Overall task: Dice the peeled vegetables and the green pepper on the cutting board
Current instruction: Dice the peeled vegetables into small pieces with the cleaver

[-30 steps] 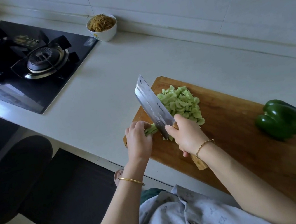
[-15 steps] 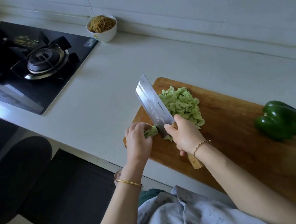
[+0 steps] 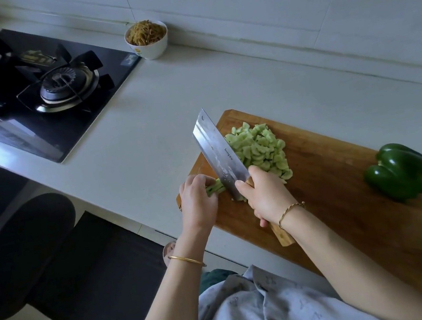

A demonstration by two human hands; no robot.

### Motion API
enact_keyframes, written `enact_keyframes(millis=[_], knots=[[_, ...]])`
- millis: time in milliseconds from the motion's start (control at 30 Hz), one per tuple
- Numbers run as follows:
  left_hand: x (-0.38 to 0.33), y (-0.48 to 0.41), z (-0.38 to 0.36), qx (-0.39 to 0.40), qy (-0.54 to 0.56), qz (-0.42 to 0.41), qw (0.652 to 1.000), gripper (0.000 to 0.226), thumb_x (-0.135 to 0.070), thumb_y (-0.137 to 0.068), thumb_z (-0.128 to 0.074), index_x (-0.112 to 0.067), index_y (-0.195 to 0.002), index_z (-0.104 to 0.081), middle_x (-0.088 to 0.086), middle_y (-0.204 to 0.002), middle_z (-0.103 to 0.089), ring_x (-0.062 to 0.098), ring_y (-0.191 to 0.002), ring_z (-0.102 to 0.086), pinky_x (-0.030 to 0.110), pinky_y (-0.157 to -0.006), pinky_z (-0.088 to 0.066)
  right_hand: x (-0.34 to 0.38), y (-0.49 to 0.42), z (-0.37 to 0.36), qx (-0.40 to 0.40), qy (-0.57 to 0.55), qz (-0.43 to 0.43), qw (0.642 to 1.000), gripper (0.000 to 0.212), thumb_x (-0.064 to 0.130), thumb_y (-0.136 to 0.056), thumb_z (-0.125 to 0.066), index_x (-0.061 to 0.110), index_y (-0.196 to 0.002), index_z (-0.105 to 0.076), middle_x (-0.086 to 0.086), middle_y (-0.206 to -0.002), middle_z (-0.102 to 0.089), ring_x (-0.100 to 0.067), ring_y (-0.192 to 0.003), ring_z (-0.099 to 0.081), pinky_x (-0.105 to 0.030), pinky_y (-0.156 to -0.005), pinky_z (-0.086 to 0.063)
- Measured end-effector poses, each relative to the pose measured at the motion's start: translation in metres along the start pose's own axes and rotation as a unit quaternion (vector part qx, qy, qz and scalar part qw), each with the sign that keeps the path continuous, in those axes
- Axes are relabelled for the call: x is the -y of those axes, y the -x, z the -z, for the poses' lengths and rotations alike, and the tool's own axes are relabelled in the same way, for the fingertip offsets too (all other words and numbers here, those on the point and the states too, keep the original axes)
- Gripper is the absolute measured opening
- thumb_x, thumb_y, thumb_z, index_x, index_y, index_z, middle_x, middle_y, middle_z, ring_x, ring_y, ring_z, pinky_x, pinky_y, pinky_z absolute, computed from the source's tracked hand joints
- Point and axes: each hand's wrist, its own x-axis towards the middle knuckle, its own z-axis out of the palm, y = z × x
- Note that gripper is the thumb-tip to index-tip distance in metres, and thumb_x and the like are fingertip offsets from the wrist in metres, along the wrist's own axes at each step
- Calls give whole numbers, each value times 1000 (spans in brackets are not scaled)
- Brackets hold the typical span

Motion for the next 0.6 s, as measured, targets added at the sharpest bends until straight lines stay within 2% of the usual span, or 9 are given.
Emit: enact_keyframes(millis=[167, 233, 333, 467, 600], knots=[[2, -1, -2, -3, 3, -6, 1000, 18, -1, -81, -62, -12, -95, -66, 3, -109, -58, 21, -109, -44, 24, -87, -34, 1, -3, -7, 9, 34, 2, 999, 17, 31, -101, -40, 16, -110, -42, -5, -80, -51, -18, -46, -50, -24, -36, -44], [4, -2, -2, 0, 9, -4, 1000, 18, -2, -81, -63, -12, -95, -66, 2, -107, -58, 21, -108, -46, 24, -87, -35, -3, -4, -8, 2, 18, -2, 1000, 13, 31, -101, -41, 18, -98, -40, -3, -76, -49, -15, -43, -50, -22, -34, -41], [3, -1, -1, -1, 18, -3, 1000, 20, -2, -80, -63, -13, -96, -67, 2, -106, -58, 22, -107, -47, 26, -88, -38, -9, -6, -8, -17, -31, -7, 999, 25, 32, -100, -43, 24, -77, -35, 1, -68, -44, -5, -28, -41, -22, -35, -40], [3, 0, 1, -8, 14, 2, 1000, 32, 1, -77, -59, -11, -107, -63, 4, -109, -57, 23, -106, -48, 29, -89, -40, -8, -4, -4, -33, -31, 11, 999, 24, 34, -100, -44, 20, -81, -38, -1, -67, -45, -7, -29, -39, -23, -36, -42], [2, -1, -1, -8, 10, 3, 1000, 28, 3, -76, -58, -11, -100, -64, 4, -105, -57, 25, -104, -49, 34, -88, -43, -4, 0, 0, -31, -39, 20, 999, 27, 34, -99, -45, 25, -75, -35, -1, -68, -45, -3, -27, -37, -22, -36, -40]])
